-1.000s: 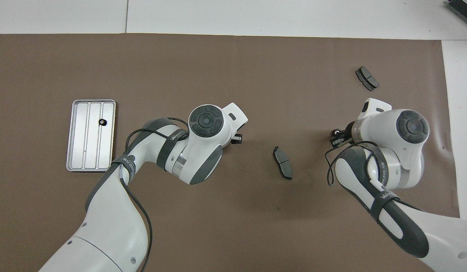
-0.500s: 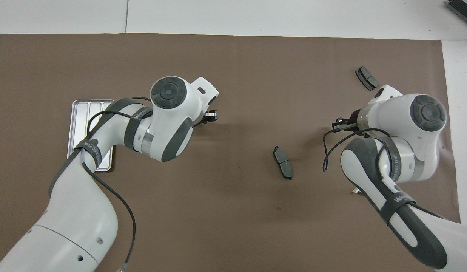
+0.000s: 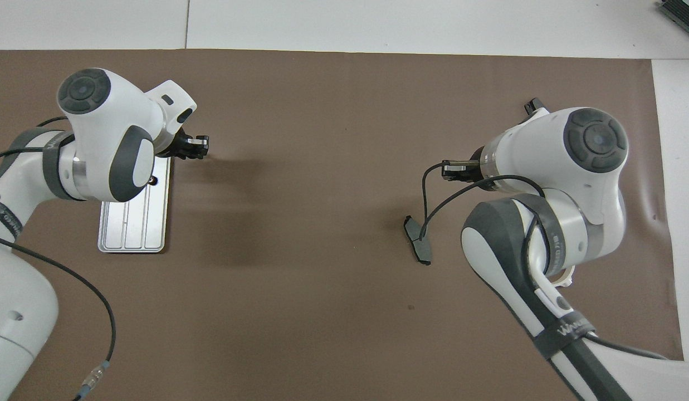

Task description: Pick bearing gear from pile to tray

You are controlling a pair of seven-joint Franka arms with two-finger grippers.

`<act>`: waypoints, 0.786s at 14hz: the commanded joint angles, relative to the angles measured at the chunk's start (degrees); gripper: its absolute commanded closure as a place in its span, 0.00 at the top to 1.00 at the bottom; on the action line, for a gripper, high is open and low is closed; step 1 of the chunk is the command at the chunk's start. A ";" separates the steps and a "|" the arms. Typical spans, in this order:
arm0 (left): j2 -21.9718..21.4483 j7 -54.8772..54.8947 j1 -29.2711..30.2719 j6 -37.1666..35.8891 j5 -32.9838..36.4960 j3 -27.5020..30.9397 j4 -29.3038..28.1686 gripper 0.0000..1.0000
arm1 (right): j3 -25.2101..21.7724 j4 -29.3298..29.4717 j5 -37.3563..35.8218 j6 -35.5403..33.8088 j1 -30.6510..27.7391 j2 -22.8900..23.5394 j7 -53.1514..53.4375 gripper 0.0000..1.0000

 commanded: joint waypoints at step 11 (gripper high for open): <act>-13.12 21.63 9.90 -1.73 -0.50 -0.55 -17.96 0.70 | 19.29 9.22 -25.43 8.46 3.44 19.80 51.35 0.00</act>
